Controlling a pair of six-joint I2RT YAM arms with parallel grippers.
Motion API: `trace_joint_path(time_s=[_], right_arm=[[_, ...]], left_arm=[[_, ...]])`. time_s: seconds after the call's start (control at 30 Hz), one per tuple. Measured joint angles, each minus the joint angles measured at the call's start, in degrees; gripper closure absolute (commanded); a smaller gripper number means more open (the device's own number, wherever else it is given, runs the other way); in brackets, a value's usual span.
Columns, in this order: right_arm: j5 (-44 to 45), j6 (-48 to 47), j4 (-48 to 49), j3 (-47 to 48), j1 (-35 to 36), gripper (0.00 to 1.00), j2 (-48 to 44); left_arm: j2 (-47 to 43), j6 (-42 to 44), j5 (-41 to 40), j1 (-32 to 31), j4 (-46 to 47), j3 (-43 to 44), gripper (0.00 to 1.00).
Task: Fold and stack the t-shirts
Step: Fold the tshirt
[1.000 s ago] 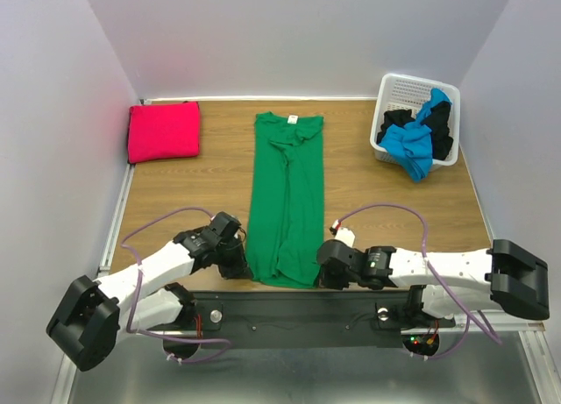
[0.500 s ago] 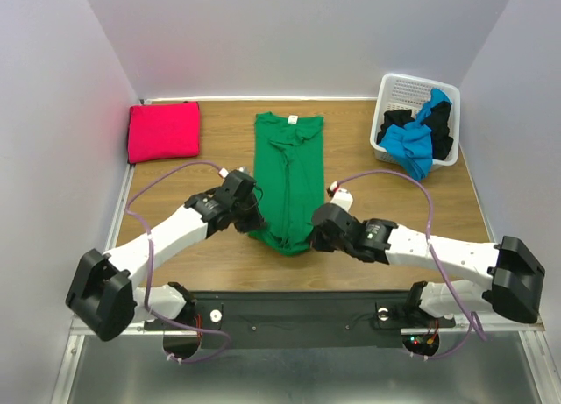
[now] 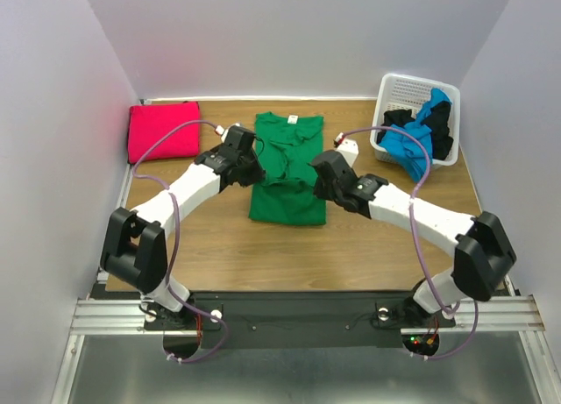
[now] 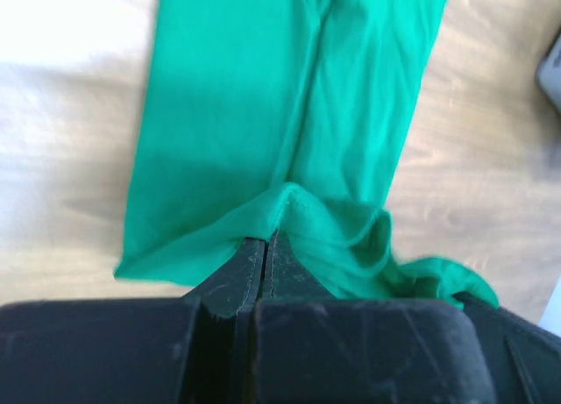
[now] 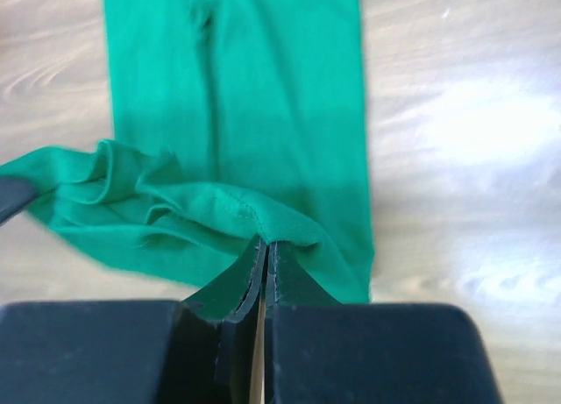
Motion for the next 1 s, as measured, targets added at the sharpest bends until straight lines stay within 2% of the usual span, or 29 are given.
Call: trace_joint_path(time_s=[0.43, 1.0], right_arm=[[-2.69, -8.7, 2.8, 10.6, -7.28, 1.0, 14.43], [-5.18, -12.02, 4.42, 17.22, -11.89, 1.0, 23.82]], left_arm=[[13.57, 4.33, 0.92, 4.24, 0.81, 11.26, 1.0], [24.44, 7.56, 2.27, 6.82, 0.15, 20.33, 1.0]])
